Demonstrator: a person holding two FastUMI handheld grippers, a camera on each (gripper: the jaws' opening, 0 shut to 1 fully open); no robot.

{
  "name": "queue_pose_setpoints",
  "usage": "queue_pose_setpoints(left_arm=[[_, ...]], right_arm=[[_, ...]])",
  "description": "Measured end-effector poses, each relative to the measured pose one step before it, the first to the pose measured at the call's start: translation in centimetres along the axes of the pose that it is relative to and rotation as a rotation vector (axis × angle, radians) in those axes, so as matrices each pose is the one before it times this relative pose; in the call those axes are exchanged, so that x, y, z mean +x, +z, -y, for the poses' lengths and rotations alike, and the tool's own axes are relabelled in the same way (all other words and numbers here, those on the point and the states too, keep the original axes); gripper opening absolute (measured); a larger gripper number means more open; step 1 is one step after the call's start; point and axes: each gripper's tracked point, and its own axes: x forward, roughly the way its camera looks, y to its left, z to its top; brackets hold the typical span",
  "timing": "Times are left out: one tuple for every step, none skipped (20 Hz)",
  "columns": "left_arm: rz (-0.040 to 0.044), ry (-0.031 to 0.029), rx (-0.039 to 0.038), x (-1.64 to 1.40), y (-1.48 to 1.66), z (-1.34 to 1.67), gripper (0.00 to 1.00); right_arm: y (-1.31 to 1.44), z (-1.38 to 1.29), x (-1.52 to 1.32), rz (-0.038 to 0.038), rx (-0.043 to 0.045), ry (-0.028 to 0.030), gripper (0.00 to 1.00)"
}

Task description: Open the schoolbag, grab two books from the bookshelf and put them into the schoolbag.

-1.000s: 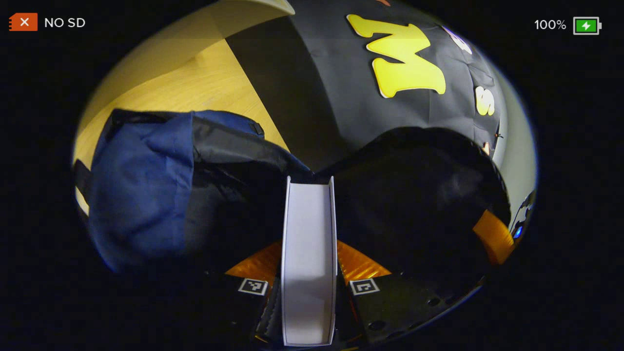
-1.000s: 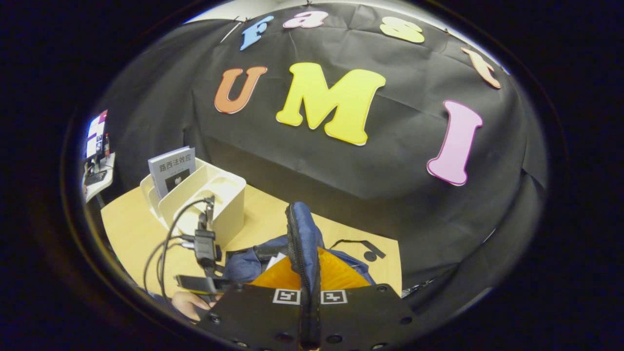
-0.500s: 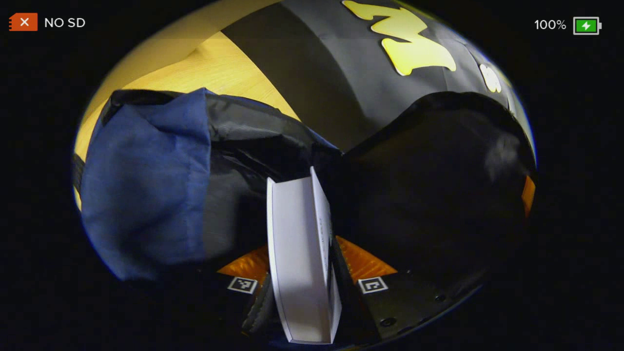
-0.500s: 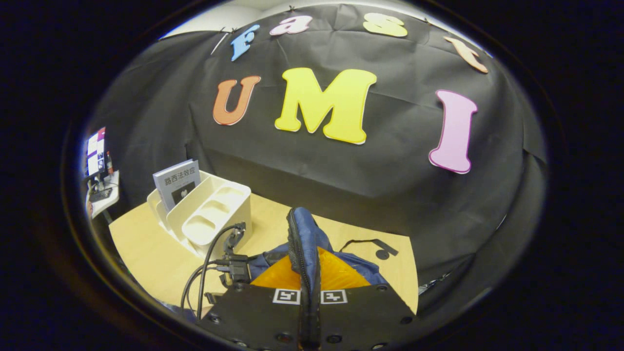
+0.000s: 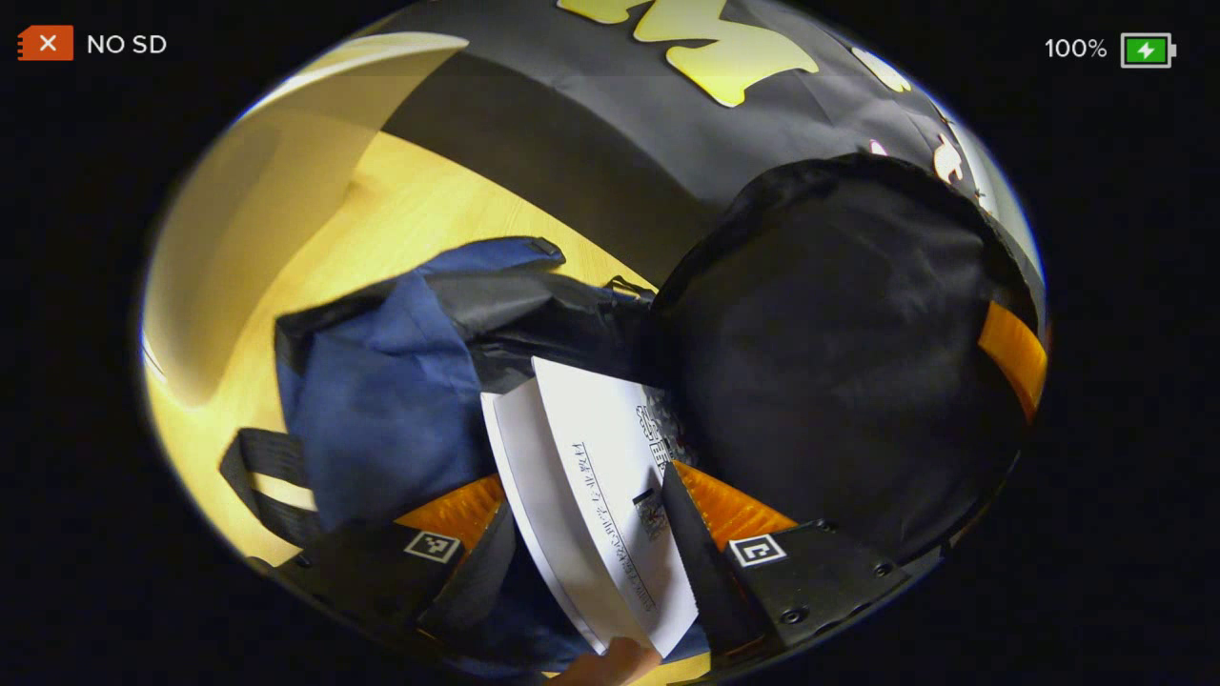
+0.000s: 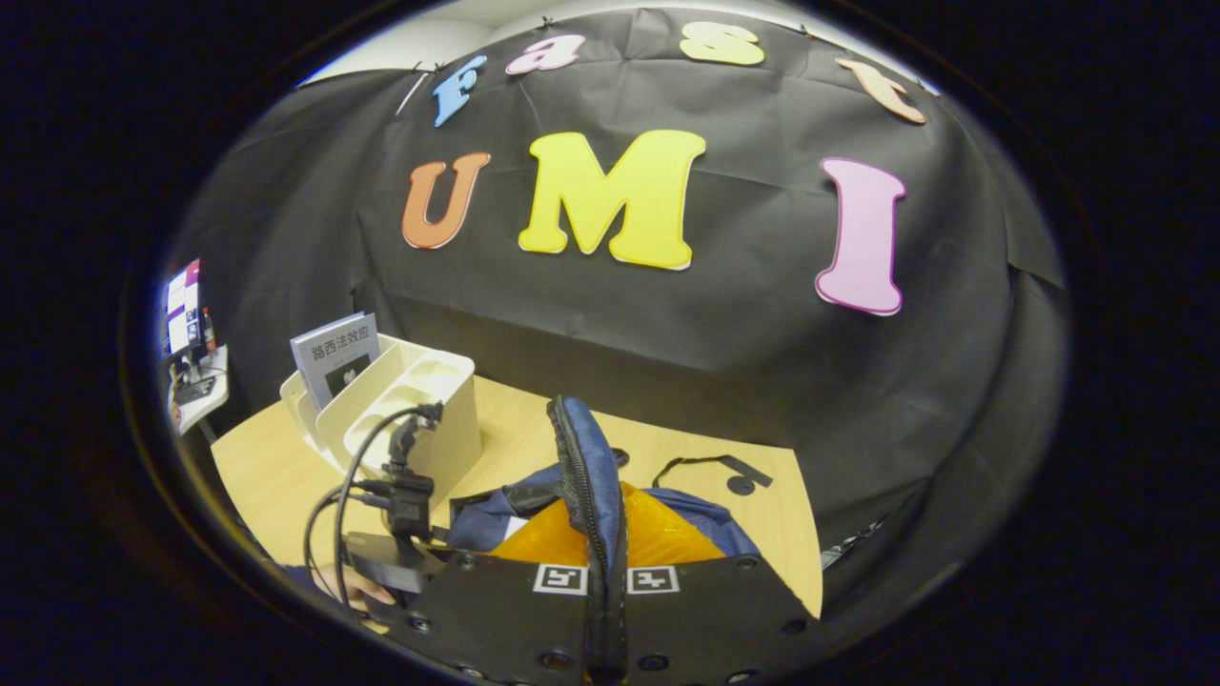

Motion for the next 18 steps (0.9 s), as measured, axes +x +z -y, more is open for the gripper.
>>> queue_pose_setpoints(left_arm=[[0.0083,0.00528,0.00678,0.175,0.374,-0.062,0.88],[-0.00427,0.00299,-0.01011,0.182,-0.148,-0.211,0.9],[-0.02532,-0.0004,-0.01506,0.354,-0.559,0.181,0.9],[-0.0117,-0.00448,-0.00105,0.242,-0.539,-0.009,0.91],[-0.00381,-0.00038,-0.00002,0.429,-0.292,0.131,0.91],[-0.00489,-0.00254,0.00556,0.818,-0.346,0.344,0.92],[-0.00898,0.00262,0.00468,0.662,-0.293,0.413,0.92],[-0.00687,0.01047,0.00713,0.519,-0.222,0.034,0.93],[0.00133,0.00798,0.00435,0.237,0.086,-0.012,0.94],[0.00513,0.0018,0.00093,0.321,0.199,0.283,0.97],[0.00327,0.00495,0.00357,-0.076,0.261,-0.046,0.98],[0.00077,-0.00403,-0.00128,0.216,-0.045,0.078,0.99],[-0.00215,-0.00158,0.00347,-0.167,0.015,-0.065,0.99],[-0.00299,-0.00331,0.00629,-0.271,-0.164,-0.107,0.99],[-0.00071,-0.00278,0.00382,-0.386,0.101,-0.05,1.0],[0.00448,-0.0033,0.00303,-0.405,0.199,-0.141,0.99],[0.012,0.00861,0.0062,-0.487,0.357,-0.393,0.99],[0.01611,0.00347,0.01152,-0.547,0.368,-0.488,1.0]], right_arm=[[-0.13,-0.01,-0.002,0.00028,0.00172,0.0014,0.0],[-0.031,-0.035,0.031,0.00092,0.00156,0.00252,0.0],[0.106,0.069,-0.014,0.00084,0.00225,-0.00274,0.0],[-0.028,0.008,-0.036,0.00254,0.00119,-0.00122,0.01],[0.104,0.051,-0.028,0.00222,-0.00366,-0.00203,0.0],[-0.088,0.049,-0.118,0.00105,-0.00141,-0.00292,0.0],[-0.047,0.05,-0.017,-0.00107,0.00163,0.00091,0.0],[-0.142,-0.072,0.029,-0.00159,0.0016,0.00087,0.01],[-0.056,0.085,0.015,-0.00159,-0.00082,-0.00081,0.01],[0.0,0.129,-0.03,-0.00032,0.001,-0.00077,0.0],[0.049,-0.107,-0.034,0.00142,-0.00022,0.00357,0.0],[-0.042,-0.115,0.09,0.00152,-0.00167,0.00087,0.0],[0.002,0.001,0.015,-0.00098,-0.00023,-0.00089,0.0],[-0.058,-0.025,0.005,-0.00078,0.0029,0.00286,0.0],[-0.02,-0.047,0.06,-0.00057,0.00275,0.00184,0.0],[-0.127,0.054,-0.018,-0.00115,-0.00138,-0.00227,0.01],[-0.048,-0.043,0.12,-0.00029,0.00249,0.00147,0.0],[-0.207,-0.094,-0.012,-0.00089,0.00229,0.00358,0.01]])
